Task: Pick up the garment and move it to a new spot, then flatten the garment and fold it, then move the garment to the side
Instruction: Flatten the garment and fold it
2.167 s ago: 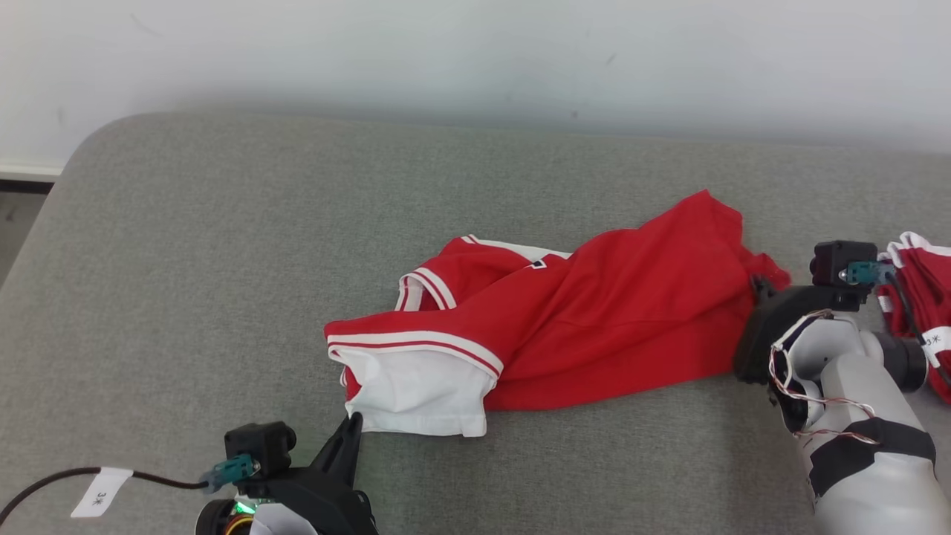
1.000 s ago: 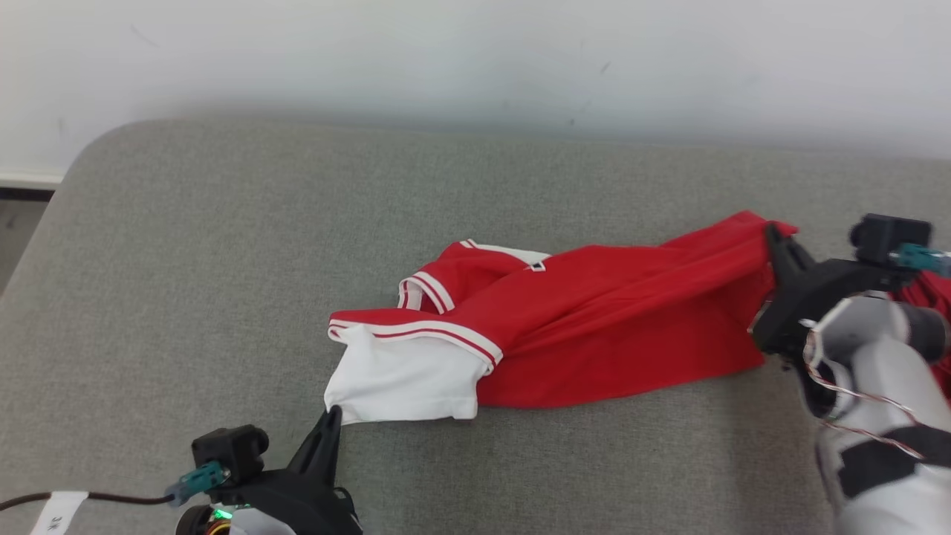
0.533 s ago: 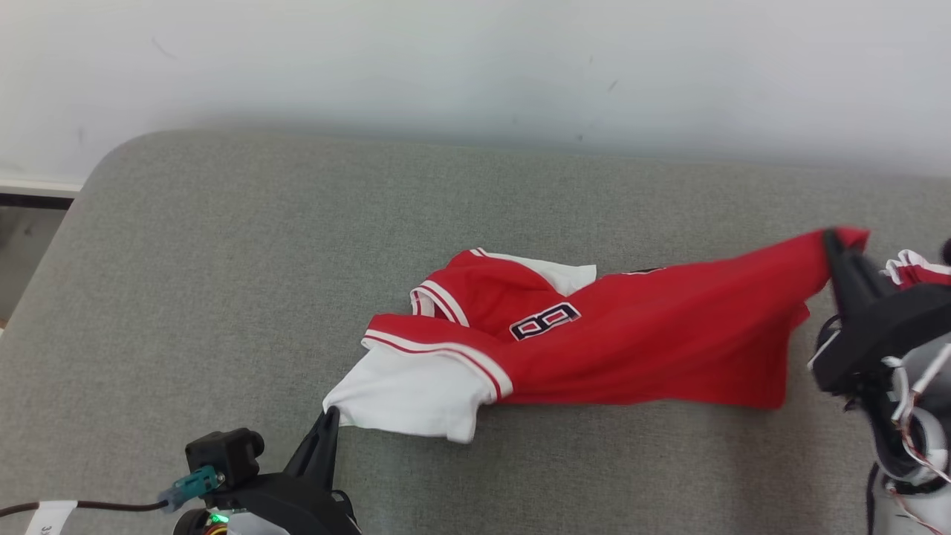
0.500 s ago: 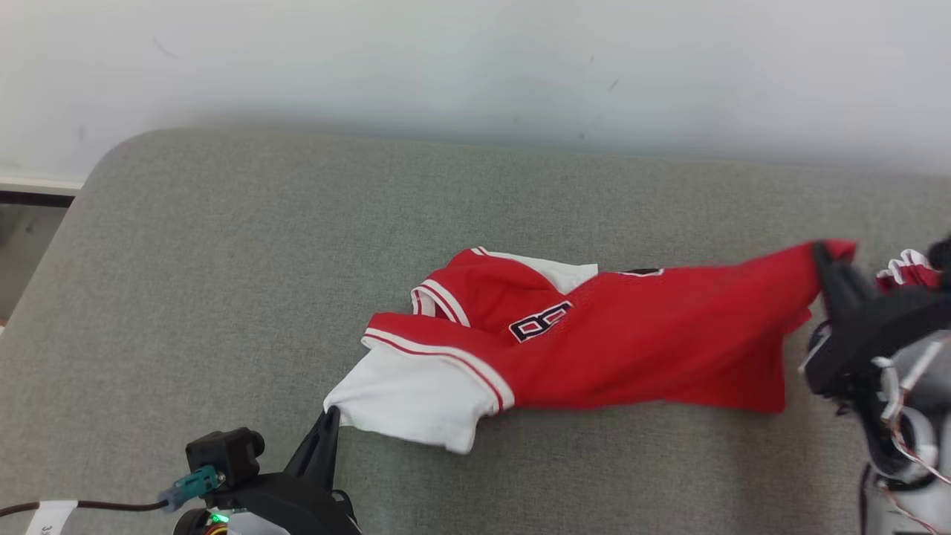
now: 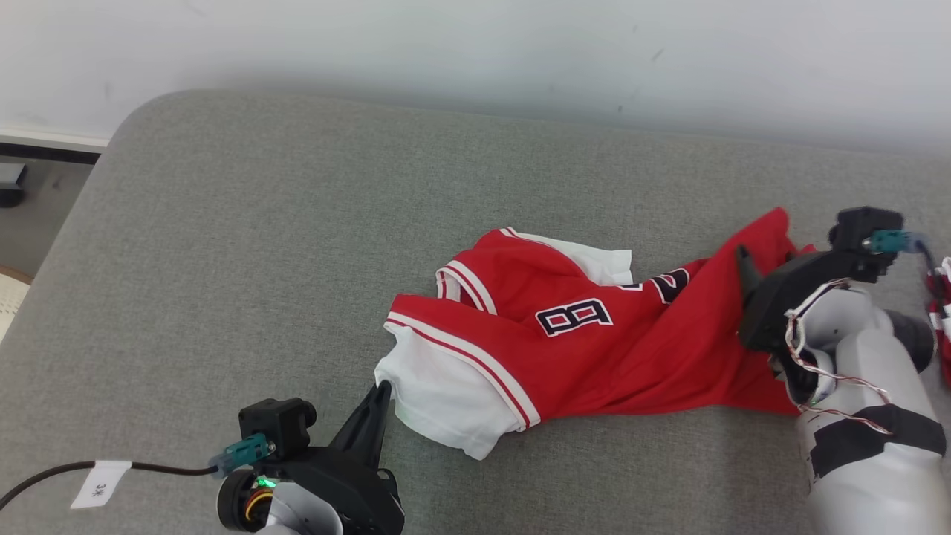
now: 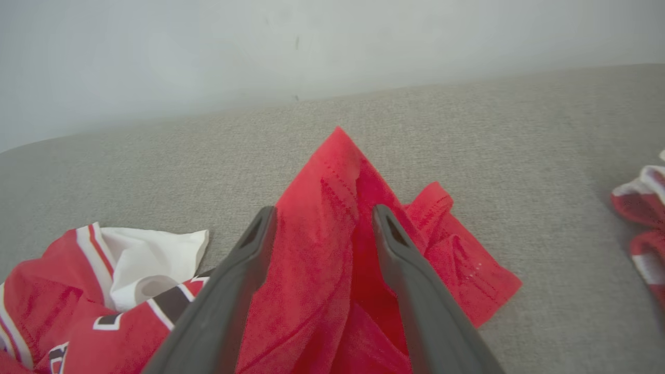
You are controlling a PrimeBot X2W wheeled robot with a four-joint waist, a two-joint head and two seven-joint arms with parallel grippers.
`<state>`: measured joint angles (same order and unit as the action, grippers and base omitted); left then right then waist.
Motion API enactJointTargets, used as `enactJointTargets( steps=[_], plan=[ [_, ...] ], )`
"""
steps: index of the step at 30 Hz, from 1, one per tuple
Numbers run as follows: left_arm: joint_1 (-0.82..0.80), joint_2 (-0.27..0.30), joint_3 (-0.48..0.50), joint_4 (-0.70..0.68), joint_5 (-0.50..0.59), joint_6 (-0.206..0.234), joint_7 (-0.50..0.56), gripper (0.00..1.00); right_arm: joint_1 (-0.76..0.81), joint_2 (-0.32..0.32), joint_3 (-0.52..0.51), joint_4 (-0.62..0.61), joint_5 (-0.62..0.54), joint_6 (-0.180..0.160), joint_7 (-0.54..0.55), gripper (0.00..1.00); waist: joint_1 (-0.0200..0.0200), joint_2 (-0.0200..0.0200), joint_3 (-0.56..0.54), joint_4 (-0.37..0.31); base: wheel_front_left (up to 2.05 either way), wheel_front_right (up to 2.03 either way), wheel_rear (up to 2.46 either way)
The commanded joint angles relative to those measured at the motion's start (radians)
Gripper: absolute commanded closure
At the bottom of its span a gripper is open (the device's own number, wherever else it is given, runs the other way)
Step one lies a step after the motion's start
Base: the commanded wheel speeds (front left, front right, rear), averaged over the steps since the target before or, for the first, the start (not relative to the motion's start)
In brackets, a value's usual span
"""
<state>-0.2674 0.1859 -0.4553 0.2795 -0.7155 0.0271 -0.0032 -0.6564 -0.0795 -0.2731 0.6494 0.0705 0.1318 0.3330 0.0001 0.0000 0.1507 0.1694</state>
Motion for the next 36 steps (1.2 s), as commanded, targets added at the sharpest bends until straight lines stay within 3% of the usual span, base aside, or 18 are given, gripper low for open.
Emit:
enactJointTargets(
  steps=[1, 5, 12, 16, 26, 29, 30, 33, 34, 35, 36],
  plan=[
    [-0.006, -0.005, -0.005, 0.007, 0.007, 0.000, -0.004, 1.00, -0.016, -0.011, 0.009, 0.039, -0.010, -0.002, 0.005, 0.00, -0.0001, 0.0000, 0.000, 0.007, 0.00, 0.00, 0.00],
    [0.019, 0.002, 0.003, 0.016, -0.004, 0.002, -0.016, 1.00, 0.011, -0.051, 0.033, 0.048, -0.024, -0.002, 0.022, 0.00, -0.0001, 0.0000, -0.021, 0.001, 0.00, 0.00, 0.00],
    [0.062, 0.021, 0.029, -0.001, -0.023, 0.023, -0.029, 1.00, 0.124, -0.095, 0.095, -0.122, 0.031, -0.002, 0.087, 0.00, -0.0001, 0.0000, -0.033, -0.045, 0.00, 0.00, 0.00],
    [0.058, 0.025, 0.032, -0.014, -0.025, 0.026, -0.029, 1.00, 0.129, -0.095, 0.096, -0.159, 0.051, -0.002, 0.115, 0.00, -0.0001, 0.0000, -0.018, -0.059, 0.00, 0.00, 0.00],
    [-0.012, 0.010, -0.001, -0.029, -0.002, 0.010, -0.017, 1.00, -0.039, -0.141, 0.168, -0.022, 0.070, -0.002, 0.180, 0.00, -0.0001, 0.0000, 0.052, -0.007, 0.00, 0.00, 0.00],
    [-0.029, -0.002, -0.013, -0.024, 0.001, 0.002, -0.015, 1.00, -0.076, -0.167, 0.172, 0.047, 0.055, -0.002, 0.198, 0.53, -0.0001, 0.0000, 0.072, 0.019, 0.00, 0.00, 0.00],
    [-0.031, -0.005, -0.016, -0.023, 0.002, 0.000, -0.016, 1.00, -0.085, -0.175, 0.170, 0.063, 0.050, -0.002, 0.202, 0.56, -0.0001, 0.0000, 0.079, 0.027, 0.00, 0.00, 0.00],
    [-0.037, -0.012, -0.021, -0.016, 0.000, -0.003, -0.023, 1.00, -0.109, -0.192, 0.165, 0.095, 0.034, -0.002, 0.206, 0.54, -0.0001, 0.0000, 0.092, 0.045, 0.00, 0.00, 0.00],
    [-0.038, -0.014, -0.021, -0.012, -0.003, -0.005, -0.030, 1.00, -0.110, -0.196, 0.162, 0.100, 0.032, -0.002, 0.210, 0.28, -0.0001, 0.0000, 0.096, 0.049, 0.00, 0.00, 0.00],
    [-0.037, -0.015, -0.020, -0.010, -0.005, -0.005, -0.032, 1.00, -0.111, -0.203, 0.161, 0.097, 0.028, -0.002, 0.210, 0.10, -0.0001, 0.0000, 0.097, 0.049, 0.00, 0.00, 0.00],
    [-0.034, -0.014, -0.017, -0.004, -0.010, -0.006, -0.037, 1.00, -0.109, -0.211, 0.165, 0.094, 0.024, -0.002, 0.209, 0.01, -0.0001, 0.0000, 0.100, 0.046, 0.00, 0.00, 0.00]
  ],
)
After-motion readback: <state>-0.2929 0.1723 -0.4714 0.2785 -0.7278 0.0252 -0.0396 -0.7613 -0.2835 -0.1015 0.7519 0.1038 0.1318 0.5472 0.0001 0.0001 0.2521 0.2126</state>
